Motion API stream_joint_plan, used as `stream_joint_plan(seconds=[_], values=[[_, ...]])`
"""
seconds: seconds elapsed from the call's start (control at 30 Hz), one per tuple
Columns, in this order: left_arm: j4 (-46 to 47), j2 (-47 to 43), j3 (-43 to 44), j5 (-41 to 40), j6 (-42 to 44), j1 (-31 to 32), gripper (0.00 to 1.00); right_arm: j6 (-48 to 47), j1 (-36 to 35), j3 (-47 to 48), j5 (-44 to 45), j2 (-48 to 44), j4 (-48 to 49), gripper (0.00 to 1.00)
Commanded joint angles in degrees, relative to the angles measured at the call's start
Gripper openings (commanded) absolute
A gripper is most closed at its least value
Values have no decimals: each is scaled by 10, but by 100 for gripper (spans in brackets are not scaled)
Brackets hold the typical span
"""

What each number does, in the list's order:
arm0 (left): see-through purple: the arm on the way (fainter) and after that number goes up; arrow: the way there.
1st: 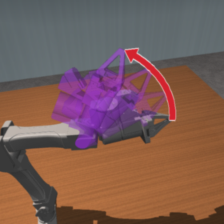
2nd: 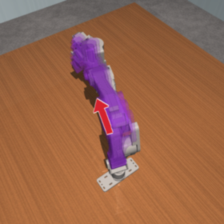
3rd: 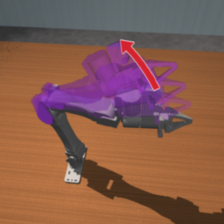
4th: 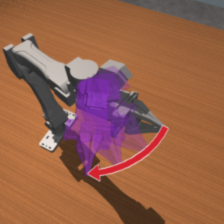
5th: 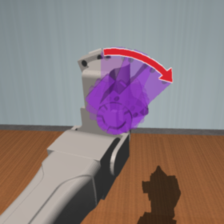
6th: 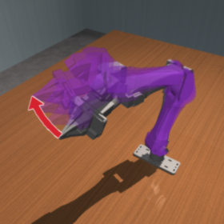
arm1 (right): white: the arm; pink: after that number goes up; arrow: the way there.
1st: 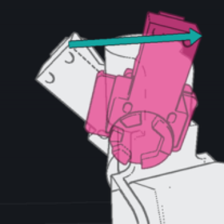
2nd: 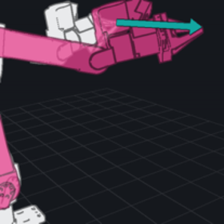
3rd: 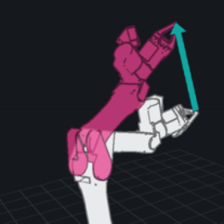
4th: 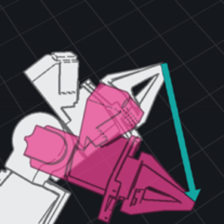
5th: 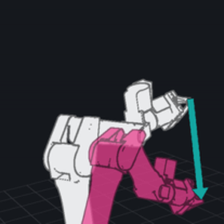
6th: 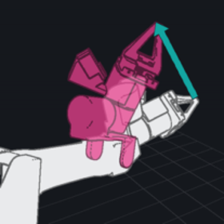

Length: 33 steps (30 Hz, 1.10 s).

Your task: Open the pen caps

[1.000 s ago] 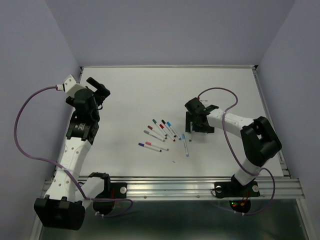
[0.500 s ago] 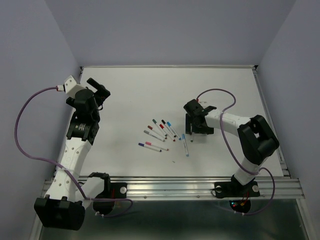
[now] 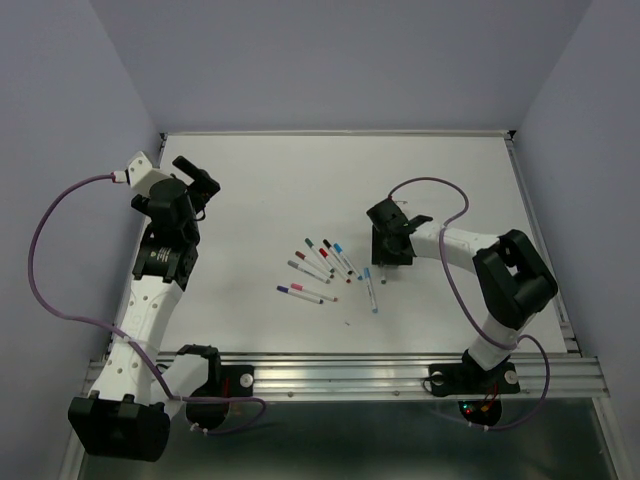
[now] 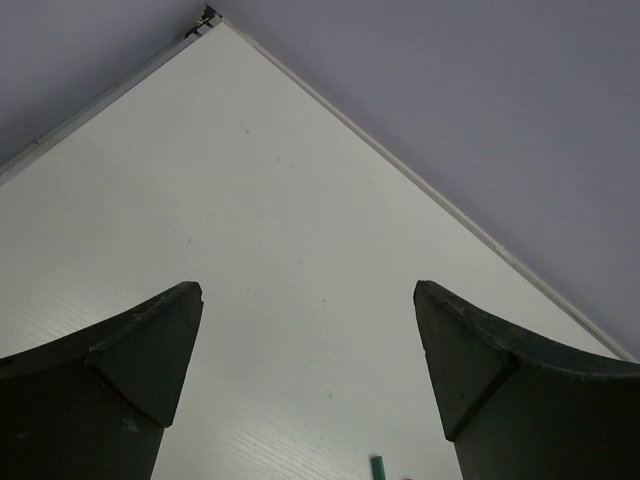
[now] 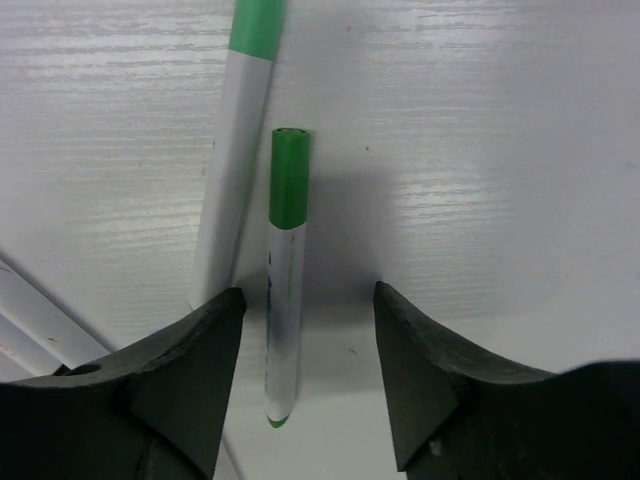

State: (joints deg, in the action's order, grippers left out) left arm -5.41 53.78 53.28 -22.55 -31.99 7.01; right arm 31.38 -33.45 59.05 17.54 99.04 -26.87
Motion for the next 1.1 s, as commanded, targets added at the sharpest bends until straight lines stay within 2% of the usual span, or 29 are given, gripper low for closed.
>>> stream_joint_plan(seconds=[0.0,0.23,0.3,0.33,0.43,0.63,0.7,0.73,0.8,0.93,1.07], values=[[15,-13,2,-14,6,-1,99,-2,-5,-29,-3,32,20,55],[10,-12,8,-19,5,-1,99,-7,-5,-61,-22,16,20,32],[10,-11,8,-19,3,-1,99,-25,-5,-73,-36,16,21,20],[10,-10,9,-15,3,-1,99,-34,-5,-75,-46,17,21,11],[10,-8,10,-4,7,-1,99,-42,-5,-82,-50,22,21,1],[21,6,17,46,9,-1,99,-69,-5,-72,-5,-22,44,1],[38,17,14,123,17,-1,99,-90,-5,-68,-8,-60,63,1],[53,27,12,186,19,-1,99,-98,-5,-66,-20,-75,82,1],[85,40,8,258,12,-1,99,-124,-5,-68,-38,-107,105,1],[180,86,-17,464,-2,10,99,-162,-5,-83,-145,-194,174,1],[223,117,-20,503,-10,63,99,-181,-5,-89,-238,-233,206,1]])
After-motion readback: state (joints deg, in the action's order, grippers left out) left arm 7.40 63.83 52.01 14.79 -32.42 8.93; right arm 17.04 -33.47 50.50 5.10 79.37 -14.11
